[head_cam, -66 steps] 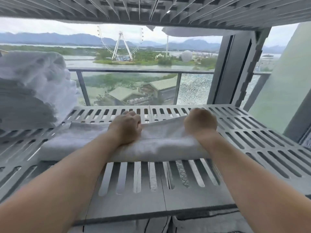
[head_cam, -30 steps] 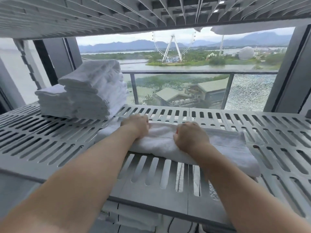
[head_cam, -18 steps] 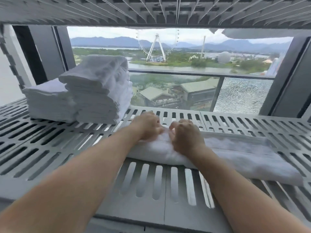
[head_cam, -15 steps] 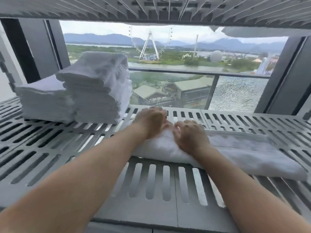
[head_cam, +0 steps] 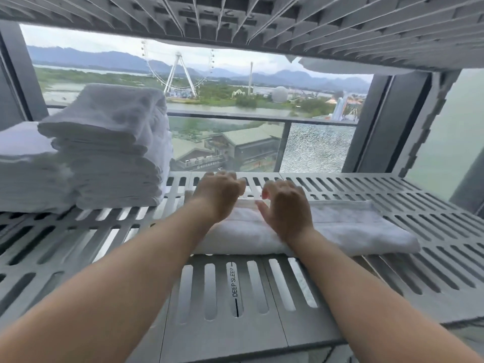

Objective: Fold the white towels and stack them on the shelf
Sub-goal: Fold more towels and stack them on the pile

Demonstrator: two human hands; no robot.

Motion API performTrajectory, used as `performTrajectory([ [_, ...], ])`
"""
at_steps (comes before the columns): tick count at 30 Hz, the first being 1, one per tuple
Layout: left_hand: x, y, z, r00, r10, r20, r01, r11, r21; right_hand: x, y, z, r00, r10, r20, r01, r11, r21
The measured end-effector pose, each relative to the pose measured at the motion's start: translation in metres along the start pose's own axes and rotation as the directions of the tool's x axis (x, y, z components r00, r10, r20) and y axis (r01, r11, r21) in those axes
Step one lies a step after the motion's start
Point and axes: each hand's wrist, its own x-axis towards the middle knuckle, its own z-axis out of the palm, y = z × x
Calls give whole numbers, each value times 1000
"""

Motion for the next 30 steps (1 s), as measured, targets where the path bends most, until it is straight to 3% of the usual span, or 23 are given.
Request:
performTrajectory([
  [4,6,33,-3,992,66,-105,-82,984,-158,-4,13,-13,998,44,35,-43,999,-32],
  [7,11,56,-3,993,63,-98,-87,958,-273,-12,37,-23,995,84,45,-80,993,-85],
  [9,16,70,-1,996,61,-67,-80,942,-327,-18,53,-28,987,102,128,-91,992,-88],
  [12,26,91,5,998,45,33,-29,926,-377,-28,69,-34,919,58,389,-71,997,20],
  [15,31,108,16,984,19,180,42,943,-331,-32,79,-39,879,-44,475,0,996,92],
  [19,32,116,23,960,-7,280,86,958,-273,-35,105,-46,916,-36,399,23,999,37],
  [21,37,120,18,940,-48,339,144,954,-264,-35,130,-52,962,74,262,-49,994,-99],
  [23,44,130,12,921,-111,374,208,950,-231,-36,161,-58,961,223,165,-182,955,-234],
  [25,48,145,8,918,-147,367,246,939,-240,-35,189,-64,882,425,202,-348,878,-327],
  [27,49,160,8,911,-163,379,276,923,-267,-37,209,-66,749,587,306,-487,802,-345],
  [30,45,174,16,900,-192,391,292,932,-213,-37,227,-59,665,595,452,-539,801,-262],
])
